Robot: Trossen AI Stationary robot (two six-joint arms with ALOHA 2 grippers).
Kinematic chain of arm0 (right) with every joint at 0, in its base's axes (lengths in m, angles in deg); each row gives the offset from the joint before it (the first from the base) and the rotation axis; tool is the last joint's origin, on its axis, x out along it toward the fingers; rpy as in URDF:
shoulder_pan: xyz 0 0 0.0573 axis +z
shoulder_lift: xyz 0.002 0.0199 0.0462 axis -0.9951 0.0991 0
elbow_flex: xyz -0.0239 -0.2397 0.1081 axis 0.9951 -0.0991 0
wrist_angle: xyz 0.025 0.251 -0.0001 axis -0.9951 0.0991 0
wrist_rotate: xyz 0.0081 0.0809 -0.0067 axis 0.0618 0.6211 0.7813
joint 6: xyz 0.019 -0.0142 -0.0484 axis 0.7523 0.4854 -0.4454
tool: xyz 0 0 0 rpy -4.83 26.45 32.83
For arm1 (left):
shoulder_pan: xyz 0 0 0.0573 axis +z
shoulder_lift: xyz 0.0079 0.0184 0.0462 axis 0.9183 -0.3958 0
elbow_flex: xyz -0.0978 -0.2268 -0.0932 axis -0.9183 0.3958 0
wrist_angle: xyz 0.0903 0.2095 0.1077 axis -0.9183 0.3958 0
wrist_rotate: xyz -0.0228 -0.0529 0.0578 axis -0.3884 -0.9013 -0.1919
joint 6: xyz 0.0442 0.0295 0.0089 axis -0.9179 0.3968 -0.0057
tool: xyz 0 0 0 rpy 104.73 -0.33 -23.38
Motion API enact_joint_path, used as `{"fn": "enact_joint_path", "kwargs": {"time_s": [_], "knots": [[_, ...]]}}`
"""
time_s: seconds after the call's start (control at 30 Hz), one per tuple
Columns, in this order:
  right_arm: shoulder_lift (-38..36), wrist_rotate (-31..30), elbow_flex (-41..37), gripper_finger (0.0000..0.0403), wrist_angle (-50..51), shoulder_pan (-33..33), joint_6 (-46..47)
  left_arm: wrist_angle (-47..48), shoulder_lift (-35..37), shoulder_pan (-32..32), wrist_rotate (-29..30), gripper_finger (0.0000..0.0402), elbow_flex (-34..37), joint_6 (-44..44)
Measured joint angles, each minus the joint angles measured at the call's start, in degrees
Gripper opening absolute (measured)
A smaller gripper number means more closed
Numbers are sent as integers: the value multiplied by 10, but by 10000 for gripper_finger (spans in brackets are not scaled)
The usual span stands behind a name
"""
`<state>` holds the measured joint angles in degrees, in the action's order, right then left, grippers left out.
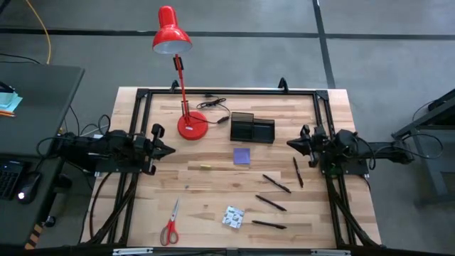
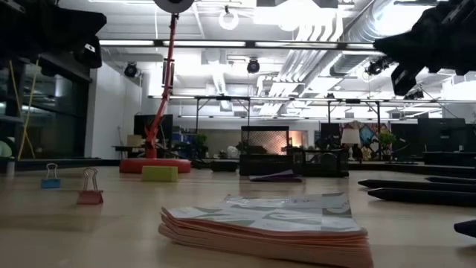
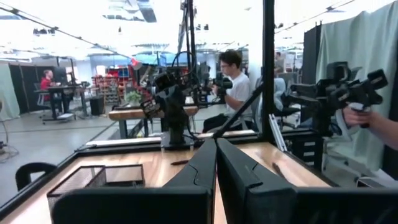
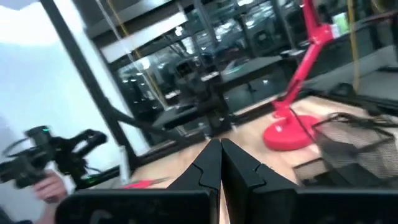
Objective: Pick and place office supplies into organizer
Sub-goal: Put the black pen into the black desk organizer
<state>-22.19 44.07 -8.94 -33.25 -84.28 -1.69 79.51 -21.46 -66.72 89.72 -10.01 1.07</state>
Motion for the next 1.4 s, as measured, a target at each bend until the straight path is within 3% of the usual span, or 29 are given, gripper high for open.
{"fn": "enact_joint_path", "kwargs": {"time_s": [0.13, 0.33, 0.7, 1.1, 1.4], "knots": [[22, 30, 23, 0, 21, 12, 14, -2, 0, 0, 9, 1, 0, 0], [121, -15, 82, 0, 73, 29, 28, -2, 0, 0, 10, 1, 0, -1], [336, -40, 263, 0, 322, 54, 145, -2, 0, 0, 10, 1, 0, -2], [535, -43, 346, 0, 375, 160, 306, -2, 0, 0, 11, 1, 0, -2], [679, -51, 378, 0, 380, 260, 415, -5, 0, 0, 57, 1, 0, -7]]}}
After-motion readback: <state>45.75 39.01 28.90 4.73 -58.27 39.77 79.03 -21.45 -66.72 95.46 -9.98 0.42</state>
